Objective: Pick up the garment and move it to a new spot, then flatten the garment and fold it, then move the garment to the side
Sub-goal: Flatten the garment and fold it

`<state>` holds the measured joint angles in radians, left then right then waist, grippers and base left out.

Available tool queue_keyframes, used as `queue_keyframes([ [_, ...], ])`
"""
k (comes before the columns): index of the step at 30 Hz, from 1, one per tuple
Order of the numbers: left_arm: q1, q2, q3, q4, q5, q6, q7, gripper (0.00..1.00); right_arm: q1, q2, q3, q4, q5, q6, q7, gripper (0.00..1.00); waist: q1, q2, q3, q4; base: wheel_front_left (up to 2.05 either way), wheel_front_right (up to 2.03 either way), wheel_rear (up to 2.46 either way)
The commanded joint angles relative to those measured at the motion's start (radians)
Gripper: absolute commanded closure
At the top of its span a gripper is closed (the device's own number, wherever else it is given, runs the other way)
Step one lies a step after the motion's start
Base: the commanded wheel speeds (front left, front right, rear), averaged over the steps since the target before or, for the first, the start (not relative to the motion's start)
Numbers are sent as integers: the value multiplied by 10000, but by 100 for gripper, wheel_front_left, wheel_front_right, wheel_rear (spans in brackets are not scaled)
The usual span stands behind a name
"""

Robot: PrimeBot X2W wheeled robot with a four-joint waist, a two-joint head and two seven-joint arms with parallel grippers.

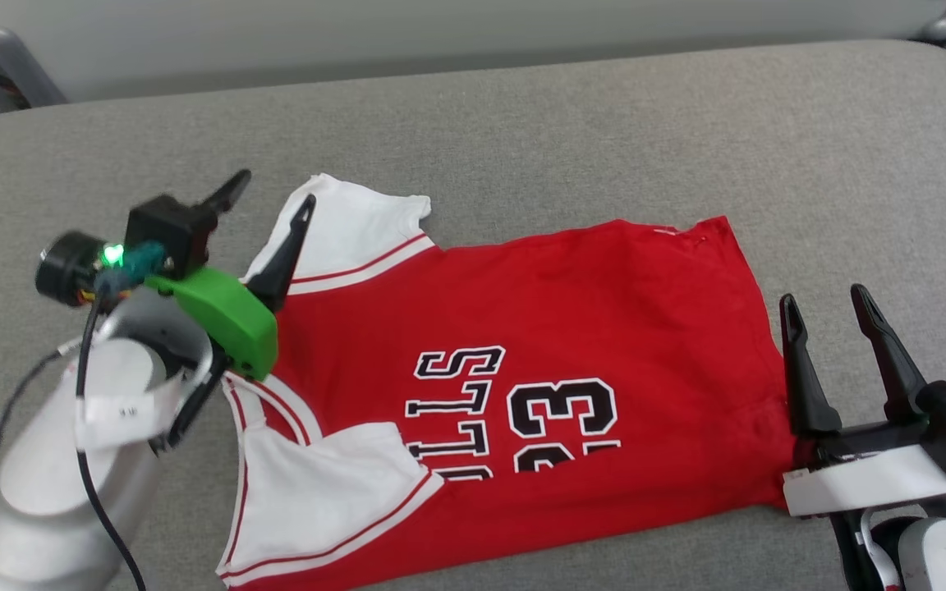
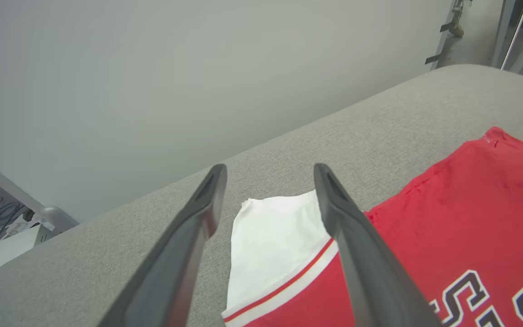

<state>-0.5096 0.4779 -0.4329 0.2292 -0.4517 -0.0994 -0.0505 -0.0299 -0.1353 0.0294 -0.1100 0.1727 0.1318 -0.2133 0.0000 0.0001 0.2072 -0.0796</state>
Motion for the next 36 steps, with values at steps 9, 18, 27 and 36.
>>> queue_keyframes([
  [9, -4404, 1670, -2712, 1725, -1921, -309, 5254, 0, -971, 269, 473, 93, -112, -11, -345, 0, 0, -1, 1953, -1486, 0, 0, 0],
  [18, -6468, 1857, -3175, 3866, -3724, -311, 8464, 0, -1434, 416, 831, 83, -21, -11, -466, 0, 0, -1, 2799, -1886, 0, 0, 0],
  [27, -6847, 1482, -3274, 4915, -3738, -165, 8649, 0, -1737, 497, 1012, 9, -76, -11, -481, 0, 0, -1, 3192, -1963, 0, 0, 0],
  [36, -6481, 1107, -3099, 5464, -4438, 108, 9279, 100, -1763, 426, 920, 107, -203, -11, -483, 0, 0, -1, 3037, -1716, 0, 0, 0],
])
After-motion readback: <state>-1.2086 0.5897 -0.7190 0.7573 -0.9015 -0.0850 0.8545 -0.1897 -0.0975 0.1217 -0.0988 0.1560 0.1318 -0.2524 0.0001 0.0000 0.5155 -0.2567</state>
